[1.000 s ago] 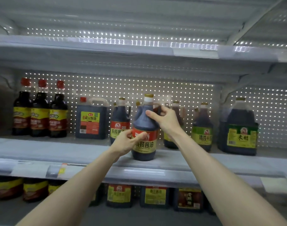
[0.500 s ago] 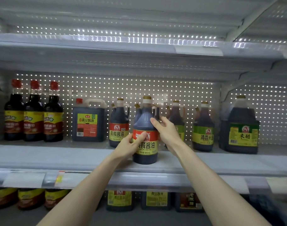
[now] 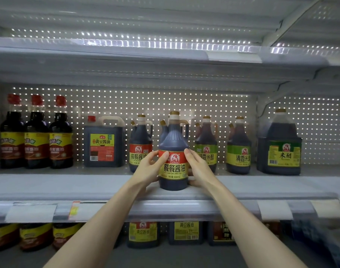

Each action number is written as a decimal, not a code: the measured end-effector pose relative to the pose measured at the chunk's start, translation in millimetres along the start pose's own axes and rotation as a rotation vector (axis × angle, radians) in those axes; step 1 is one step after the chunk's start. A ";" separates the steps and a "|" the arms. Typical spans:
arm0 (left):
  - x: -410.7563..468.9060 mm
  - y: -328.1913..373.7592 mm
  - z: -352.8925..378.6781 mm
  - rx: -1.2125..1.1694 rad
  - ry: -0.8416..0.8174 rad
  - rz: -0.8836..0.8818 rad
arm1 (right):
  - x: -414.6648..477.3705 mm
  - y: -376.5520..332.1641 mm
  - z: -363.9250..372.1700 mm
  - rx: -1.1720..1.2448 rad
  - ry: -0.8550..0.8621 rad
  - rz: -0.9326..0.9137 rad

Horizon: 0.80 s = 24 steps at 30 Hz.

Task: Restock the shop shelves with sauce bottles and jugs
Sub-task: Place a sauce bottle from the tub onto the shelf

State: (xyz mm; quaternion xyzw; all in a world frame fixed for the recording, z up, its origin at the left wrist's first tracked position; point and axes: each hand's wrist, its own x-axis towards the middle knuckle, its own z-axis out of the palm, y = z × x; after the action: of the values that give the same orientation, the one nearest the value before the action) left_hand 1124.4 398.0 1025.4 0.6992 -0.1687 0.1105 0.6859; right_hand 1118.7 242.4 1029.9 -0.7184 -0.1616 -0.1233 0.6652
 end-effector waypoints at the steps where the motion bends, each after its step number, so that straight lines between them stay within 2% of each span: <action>1: -0.3 0.0 0.1 0.016 0.007 0.008 | 0.2 0.6 -0.3 0.019 -0.004 0.008; 6: -0.9 -0.5 2.2 0.117 0.028 0.051 | -0.3 0.4 -1.6 0.024 -0.016 0.020; 24: -9.4 8.1 6.3 0.063 -0.028 0.007 | 1.7 3.2 -0.2 0.007 0.012 0.026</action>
State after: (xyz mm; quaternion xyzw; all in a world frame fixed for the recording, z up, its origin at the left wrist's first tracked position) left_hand 1112.1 392.5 1029.0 0.7213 -0.1770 0.1084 0.6607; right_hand 1121.6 242.0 1027.7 -0.7173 -0.1485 -0.1182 0.6704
